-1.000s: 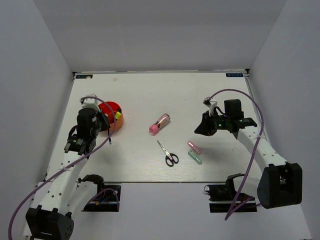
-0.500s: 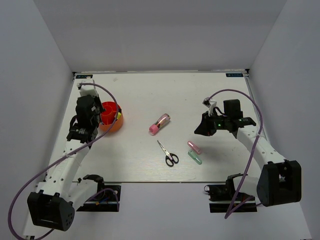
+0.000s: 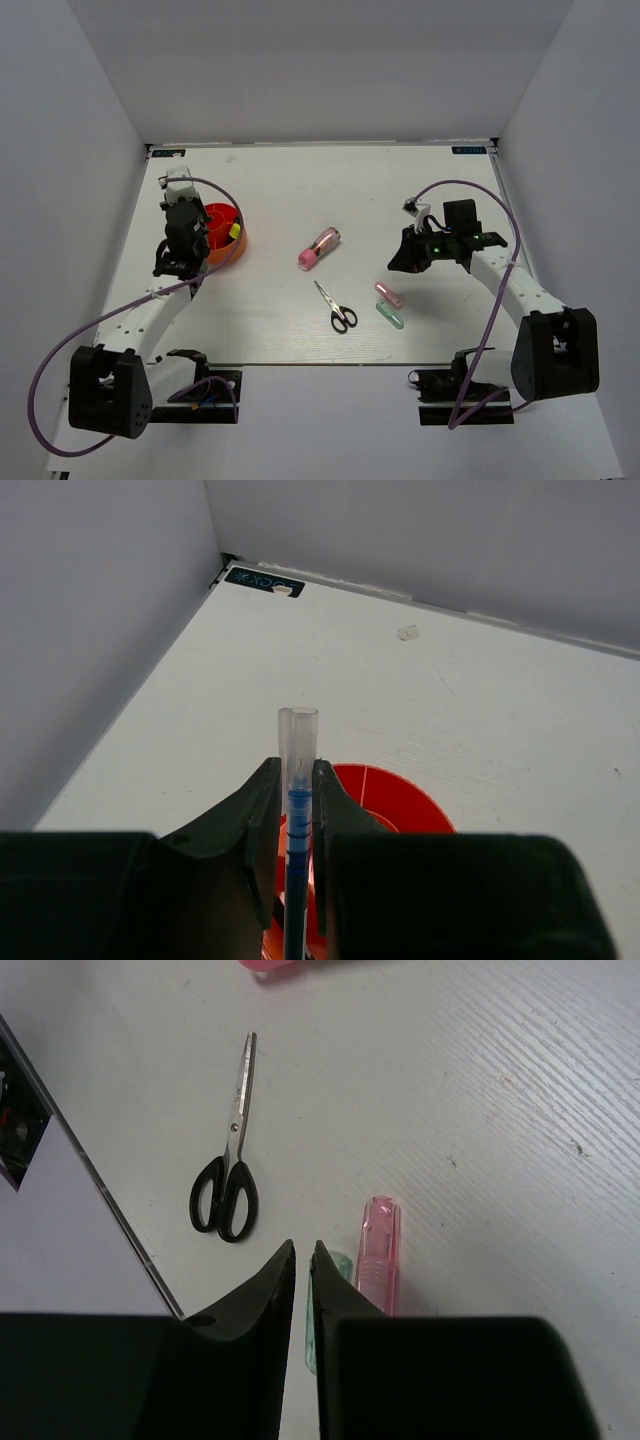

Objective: Sort the stationery into containers
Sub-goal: Place the pen in the storage box.

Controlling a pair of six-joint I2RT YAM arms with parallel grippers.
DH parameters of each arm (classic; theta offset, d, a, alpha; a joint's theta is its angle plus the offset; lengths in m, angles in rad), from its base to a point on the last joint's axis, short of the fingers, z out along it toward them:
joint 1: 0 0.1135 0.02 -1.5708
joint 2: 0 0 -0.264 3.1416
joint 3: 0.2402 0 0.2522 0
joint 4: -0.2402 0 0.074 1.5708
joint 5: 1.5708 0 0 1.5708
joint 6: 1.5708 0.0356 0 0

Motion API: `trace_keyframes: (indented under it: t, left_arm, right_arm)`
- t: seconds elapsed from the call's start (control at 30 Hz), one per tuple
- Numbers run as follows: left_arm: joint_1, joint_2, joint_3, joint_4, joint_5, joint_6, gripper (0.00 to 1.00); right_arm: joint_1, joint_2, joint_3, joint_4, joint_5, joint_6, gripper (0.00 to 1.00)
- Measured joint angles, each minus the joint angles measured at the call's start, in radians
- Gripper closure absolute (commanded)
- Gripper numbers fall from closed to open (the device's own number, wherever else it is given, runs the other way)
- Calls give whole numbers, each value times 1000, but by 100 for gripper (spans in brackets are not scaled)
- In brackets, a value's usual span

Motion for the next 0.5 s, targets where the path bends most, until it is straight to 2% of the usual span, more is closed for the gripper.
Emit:
trace_keyframes:
  t: [0.5]
  left_arm:
    - [44, 44, -102, 213, -58, -79, 99]
  right_arm:
    - [0, 14, 0, -1, -19, -12, 85]
